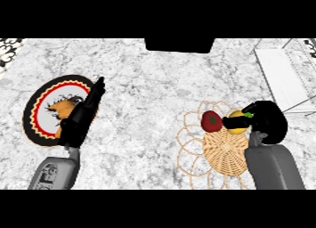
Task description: Pick the lemon from the placemat and place it in the tiered shelf
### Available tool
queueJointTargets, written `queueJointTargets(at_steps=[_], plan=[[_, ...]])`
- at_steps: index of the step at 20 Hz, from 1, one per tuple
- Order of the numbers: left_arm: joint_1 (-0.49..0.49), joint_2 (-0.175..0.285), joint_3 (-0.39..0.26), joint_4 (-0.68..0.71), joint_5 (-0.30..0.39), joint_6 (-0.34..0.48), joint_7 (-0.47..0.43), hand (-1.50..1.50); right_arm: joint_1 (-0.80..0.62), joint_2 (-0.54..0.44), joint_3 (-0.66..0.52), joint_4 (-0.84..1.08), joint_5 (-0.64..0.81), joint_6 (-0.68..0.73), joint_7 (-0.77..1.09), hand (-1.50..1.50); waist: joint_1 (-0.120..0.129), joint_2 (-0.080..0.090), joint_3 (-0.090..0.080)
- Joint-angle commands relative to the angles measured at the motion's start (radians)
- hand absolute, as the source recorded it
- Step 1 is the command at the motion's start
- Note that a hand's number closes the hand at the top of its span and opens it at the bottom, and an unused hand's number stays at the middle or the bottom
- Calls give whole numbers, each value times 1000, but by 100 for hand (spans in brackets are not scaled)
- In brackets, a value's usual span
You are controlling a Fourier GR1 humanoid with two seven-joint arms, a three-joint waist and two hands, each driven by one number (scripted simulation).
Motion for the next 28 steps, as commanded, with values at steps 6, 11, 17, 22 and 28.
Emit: queueJointTargets(at_steps=[6,11,17,22,28], plan=[[-37,-8,-32,-9,-9,-19,-1,0,-325,-27,-263,109,209,-230,236,150,78,22,0],[-63,-28,-62,-2,-19,-25,5,0,-474,-77,-333,175,388,-280,258,150,104,29,-3],[-86,-28,-72,10,-26,-35,23,0,-619,-116,-409,265,605,-272,317,150,126,34,-5],[-99,-35,-70,18,-20,-37,23,0,-725,-152,-460,337,795,-218,371,150,128,30,-7],[-110,-36,-71,19,-28,-30,34,0,-832,-198,-502,398,1026,-161,417,150,123,24,-6]])
